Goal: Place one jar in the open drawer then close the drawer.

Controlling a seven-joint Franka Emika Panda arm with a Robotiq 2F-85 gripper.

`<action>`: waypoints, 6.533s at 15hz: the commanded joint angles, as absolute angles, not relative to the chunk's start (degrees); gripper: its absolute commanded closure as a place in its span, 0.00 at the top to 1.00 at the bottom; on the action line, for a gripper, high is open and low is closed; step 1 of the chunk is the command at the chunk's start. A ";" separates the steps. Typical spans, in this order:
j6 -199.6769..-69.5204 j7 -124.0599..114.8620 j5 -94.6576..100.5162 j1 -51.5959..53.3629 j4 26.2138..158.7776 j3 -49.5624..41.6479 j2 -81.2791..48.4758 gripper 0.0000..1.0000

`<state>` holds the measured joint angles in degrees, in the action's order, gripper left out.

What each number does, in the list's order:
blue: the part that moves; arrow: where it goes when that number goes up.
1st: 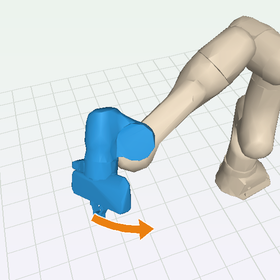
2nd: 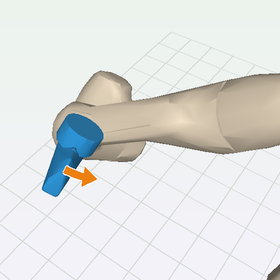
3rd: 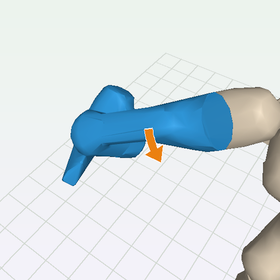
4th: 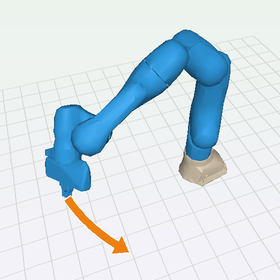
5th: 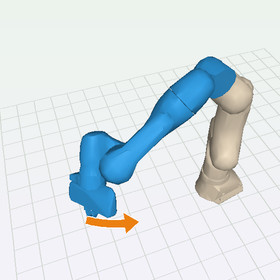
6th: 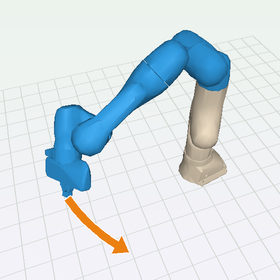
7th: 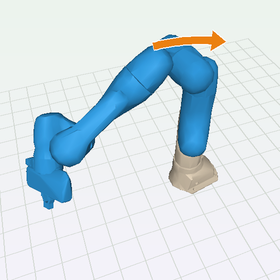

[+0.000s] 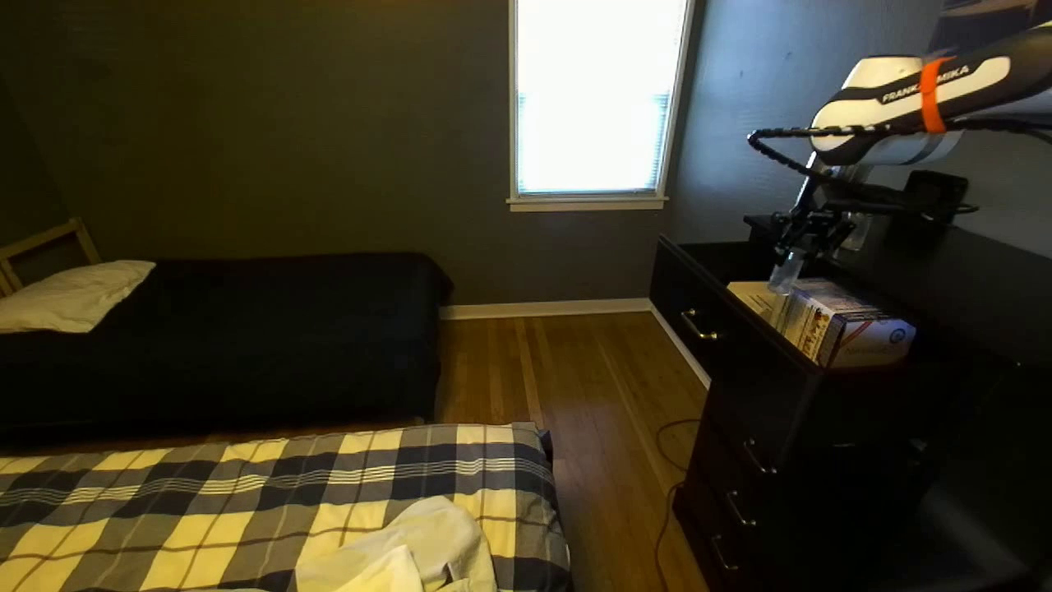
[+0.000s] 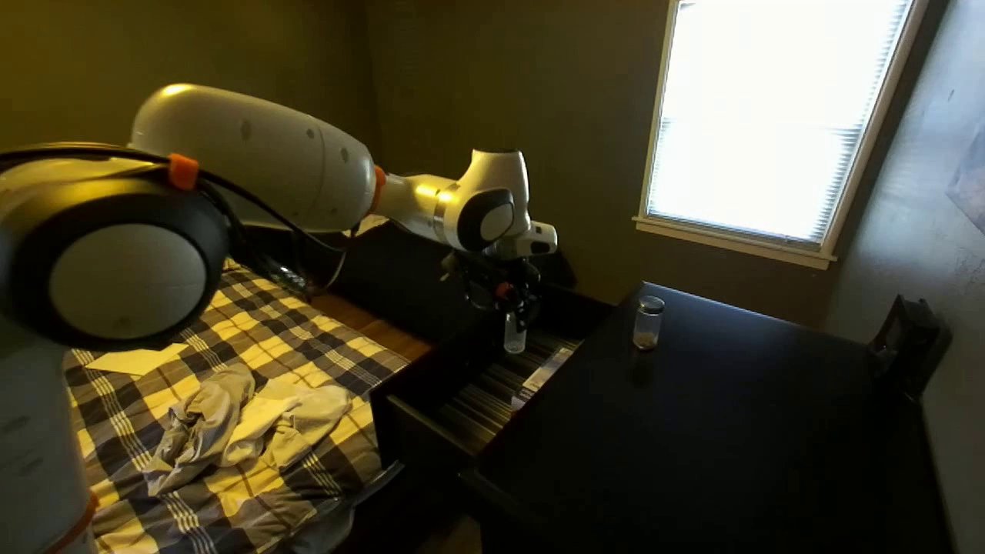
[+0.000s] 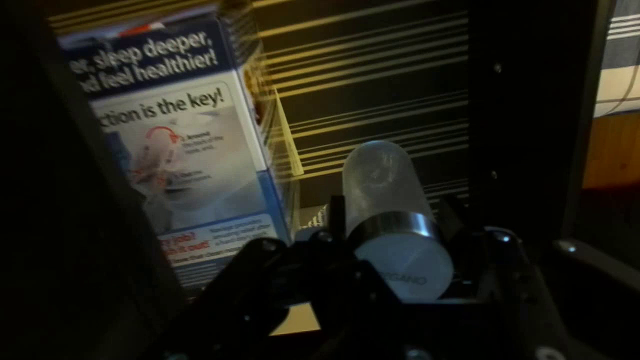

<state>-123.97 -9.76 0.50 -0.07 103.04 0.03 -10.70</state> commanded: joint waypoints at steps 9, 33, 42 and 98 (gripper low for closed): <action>-134.58 -9.91 2.84 2.75 91.29 -0.96 -28.80 0.24; -118.82 8.33 -2.15 1.84 85.10 4.35 -17.58 1.00; -108.86 29.44 -2.97 2.79 87.37 7.65 -18.23 1.00; -104.41 36.41 10.17 2.05 80.19 3.05 -25.68 1.00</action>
